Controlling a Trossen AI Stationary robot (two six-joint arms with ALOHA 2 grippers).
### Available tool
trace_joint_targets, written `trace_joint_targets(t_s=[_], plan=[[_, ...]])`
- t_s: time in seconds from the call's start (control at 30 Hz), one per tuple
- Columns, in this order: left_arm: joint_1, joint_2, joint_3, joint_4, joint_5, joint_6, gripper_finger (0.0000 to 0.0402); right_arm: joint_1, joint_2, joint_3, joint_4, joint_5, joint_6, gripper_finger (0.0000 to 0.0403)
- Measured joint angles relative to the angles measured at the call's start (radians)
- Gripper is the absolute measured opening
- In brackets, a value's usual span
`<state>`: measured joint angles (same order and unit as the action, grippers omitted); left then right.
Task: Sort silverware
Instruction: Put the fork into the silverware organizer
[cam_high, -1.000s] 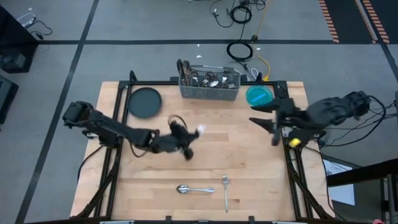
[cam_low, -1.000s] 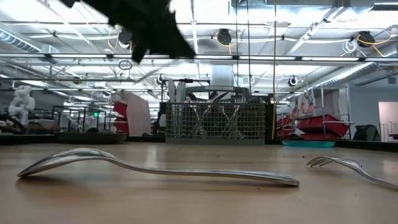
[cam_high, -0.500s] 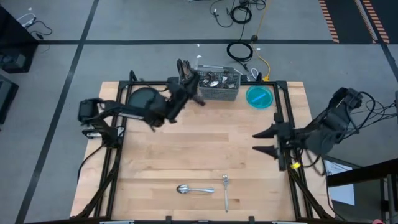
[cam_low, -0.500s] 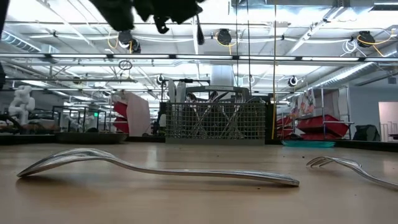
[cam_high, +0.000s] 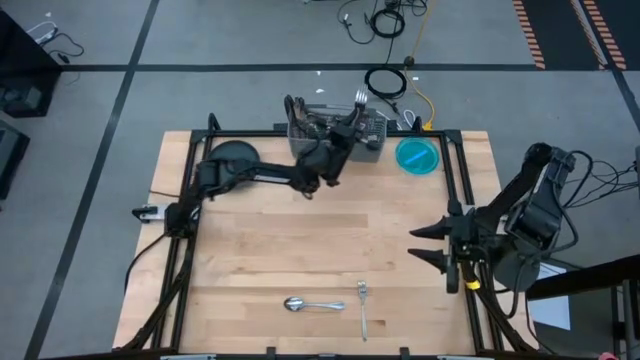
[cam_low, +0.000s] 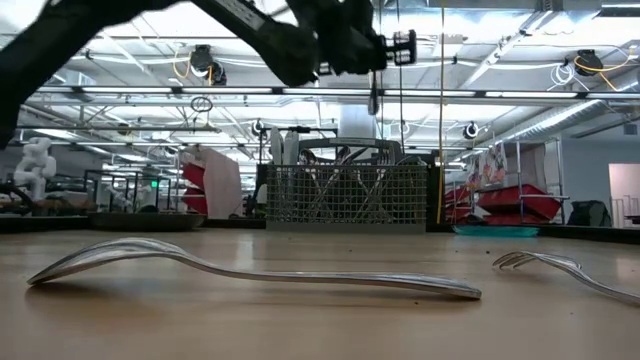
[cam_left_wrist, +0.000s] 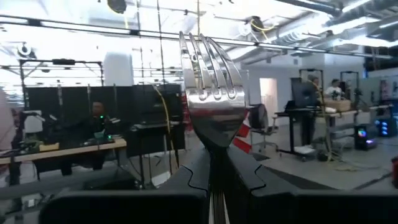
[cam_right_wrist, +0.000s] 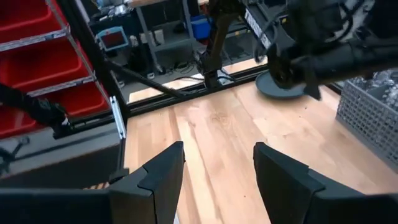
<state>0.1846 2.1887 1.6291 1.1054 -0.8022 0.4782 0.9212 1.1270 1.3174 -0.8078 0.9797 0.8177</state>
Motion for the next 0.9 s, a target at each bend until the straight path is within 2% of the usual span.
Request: trace_joint_targets(t_s=[0.13,0.3,0.4,0.6,0.9], plan=[[0.028,0.109,0.108,0.003,0.000,-0.001,0.0021,0.024,0.010,0.000,-0.015,0.042,0.052,0.0180],[0.057,0.208,0.180,0.003,0.001,-0.116,0.0021,0.030,0.032,0.000,-0.014,0.051,0.078,0.0180],[0.075,0.254,0.211,0.001,-0.024,-0.126,0.0021,0.030,0.048,0.000,-0.013,0.061,0.087,0.0180],[0.108,0.273,0.216,-0.045,-0.052,-0.135,0.0021,0.030,0.069,0.000,-0.013,0.064,0.083,0.0180],[0.124,0.273,0.217,-0.237,-0.074,-0.211,0.0021,0.030,0.070,0.000,-0.013,0.068,0.056,0.0180]])
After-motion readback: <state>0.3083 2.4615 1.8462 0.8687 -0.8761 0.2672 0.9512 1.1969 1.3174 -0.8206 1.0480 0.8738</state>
